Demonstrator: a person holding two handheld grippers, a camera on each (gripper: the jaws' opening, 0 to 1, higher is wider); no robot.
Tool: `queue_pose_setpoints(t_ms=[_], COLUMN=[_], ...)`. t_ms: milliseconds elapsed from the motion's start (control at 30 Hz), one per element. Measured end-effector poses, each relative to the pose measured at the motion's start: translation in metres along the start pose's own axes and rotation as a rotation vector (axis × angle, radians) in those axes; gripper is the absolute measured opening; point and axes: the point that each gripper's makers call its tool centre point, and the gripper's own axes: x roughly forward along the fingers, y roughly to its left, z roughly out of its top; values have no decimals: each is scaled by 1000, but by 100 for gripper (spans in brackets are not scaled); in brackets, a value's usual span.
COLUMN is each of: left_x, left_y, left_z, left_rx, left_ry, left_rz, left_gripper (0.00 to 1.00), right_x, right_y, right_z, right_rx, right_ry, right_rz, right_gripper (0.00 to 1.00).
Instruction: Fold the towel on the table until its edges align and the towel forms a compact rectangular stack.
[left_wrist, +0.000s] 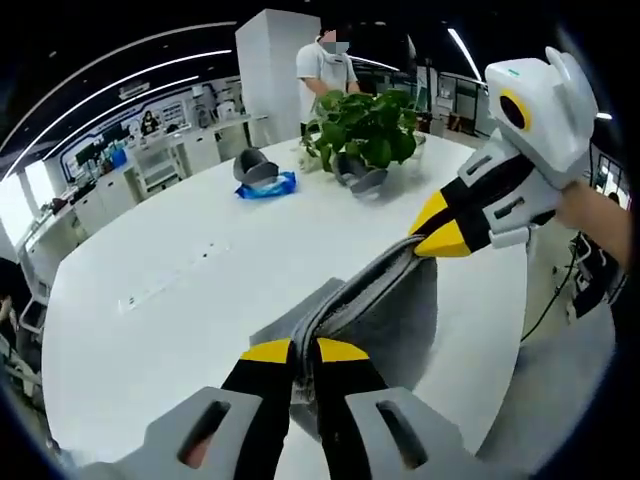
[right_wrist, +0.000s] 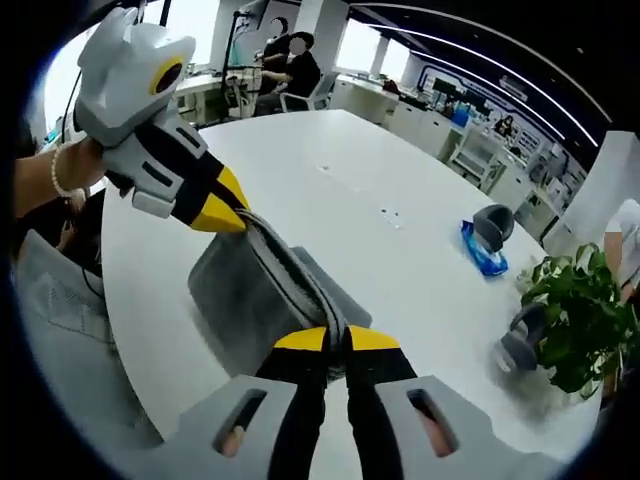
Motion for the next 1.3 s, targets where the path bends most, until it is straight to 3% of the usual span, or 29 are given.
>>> queue_pose_setpoints(t_ms=[167, 500, 633, 900, 1167, 1300], left_x=[16, 52, 66, 71, 78, 76], left_y=[7, 18, 21, 25, 27, 31], left_z=[-8, -24, -25, -32, -38, -37], left_rx=[-9, 21, 88, 44, 60, 32], left_ry=[20, 50, 47, 29, -3, -7], left_rz=[2, 8, 31, 68, 66, 84], left_gripper=[8, 8, 9, 10, 11, 13], right_x=[18, 62, 75, 82, 92, 88], right_y=[-6, -17, -22, -24, -25, -30], right_z=[-2, -18, -26, -29, -32, -27], right_rx=[11, 114, 117, 167, 178, 195], right_ry=[1, 7, 32, 22, 12, -32], right_rz=[5, 23, 11, 5, -19, -50], right_gripper=[3, 4, 4, 5, 7, 15])
